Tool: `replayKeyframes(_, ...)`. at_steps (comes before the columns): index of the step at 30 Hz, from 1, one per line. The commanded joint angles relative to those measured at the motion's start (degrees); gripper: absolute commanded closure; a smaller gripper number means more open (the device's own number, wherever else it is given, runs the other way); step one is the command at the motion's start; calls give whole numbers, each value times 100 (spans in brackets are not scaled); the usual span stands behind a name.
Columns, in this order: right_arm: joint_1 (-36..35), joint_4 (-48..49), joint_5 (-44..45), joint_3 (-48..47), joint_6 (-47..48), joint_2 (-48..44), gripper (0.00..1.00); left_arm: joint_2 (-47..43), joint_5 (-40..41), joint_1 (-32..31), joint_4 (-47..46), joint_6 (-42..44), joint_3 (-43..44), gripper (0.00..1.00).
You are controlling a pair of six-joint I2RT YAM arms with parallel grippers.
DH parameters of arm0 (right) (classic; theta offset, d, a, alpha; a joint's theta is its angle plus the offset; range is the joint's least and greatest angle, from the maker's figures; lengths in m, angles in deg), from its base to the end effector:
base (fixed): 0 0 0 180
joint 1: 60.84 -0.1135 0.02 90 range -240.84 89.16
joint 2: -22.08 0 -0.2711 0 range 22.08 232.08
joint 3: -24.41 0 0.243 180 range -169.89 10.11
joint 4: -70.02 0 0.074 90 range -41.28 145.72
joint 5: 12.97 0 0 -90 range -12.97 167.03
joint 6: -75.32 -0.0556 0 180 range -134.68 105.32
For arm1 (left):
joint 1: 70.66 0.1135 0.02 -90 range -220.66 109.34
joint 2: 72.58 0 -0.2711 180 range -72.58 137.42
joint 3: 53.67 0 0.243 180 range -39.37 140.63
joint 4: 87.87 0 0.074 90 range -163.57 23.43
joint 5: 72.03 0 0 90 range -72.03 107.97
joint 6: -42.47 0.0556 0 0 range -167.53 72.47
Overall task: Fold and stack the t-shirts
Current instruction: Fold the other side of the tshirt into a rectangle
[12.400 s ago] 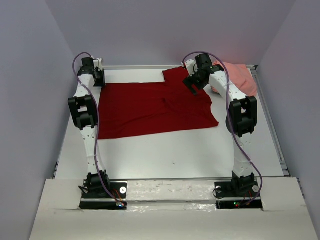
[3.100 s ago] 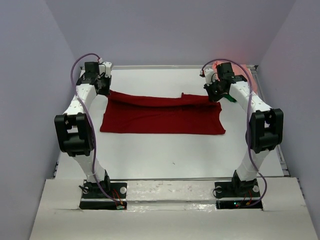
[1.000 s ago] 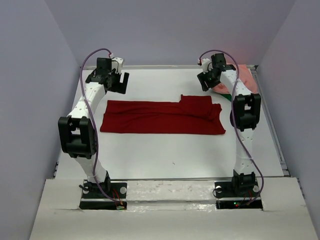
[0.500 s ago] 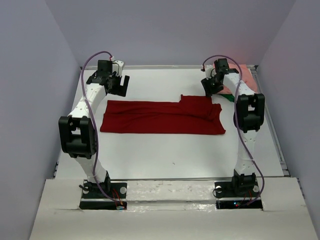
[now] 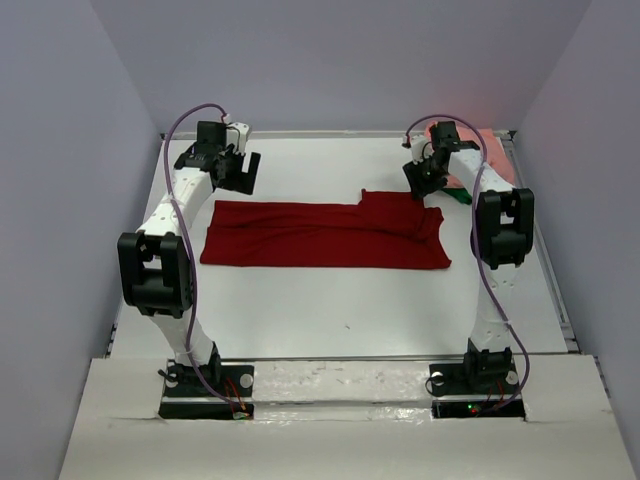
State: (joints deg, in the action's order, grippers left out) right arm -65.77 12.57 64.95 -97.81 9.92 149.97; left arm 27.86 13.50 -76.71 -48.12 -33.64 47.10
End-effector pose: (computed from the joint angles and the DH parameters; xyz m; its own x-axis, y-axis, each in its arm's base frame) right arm 0.4835 0.0534 0.1889 -0.7338 -0.4719 -0.4888 -0.5321 0.8465 -0.0185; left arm 0.4094 -0.0477 0.2993 -0.5734 0.3014 -0.7618 0.3117 0.9402 0.1374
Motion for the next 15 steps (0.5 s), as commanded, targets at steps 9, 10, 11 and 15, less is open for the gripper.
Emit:
replayKeyframes(9, 124, 141, -287, -493, -17, 182, 49, -289, 25, -28, -128, 79, -263, 1)
replayKeyframes(10, 176, 132, -313, -589, -17, 218, 49, -288, 34, -28, -120, 70, -272, 1)
replayKeyframes(11, 176, 132, -330, -633, 1, 244, 49, -280, 34, -28, -128, 70, -272, 1)
replayKeyframes(15, 229, 132, -392, -792, 18, 376, 49, -253, 69, -37, -111, 70, -289, 1)
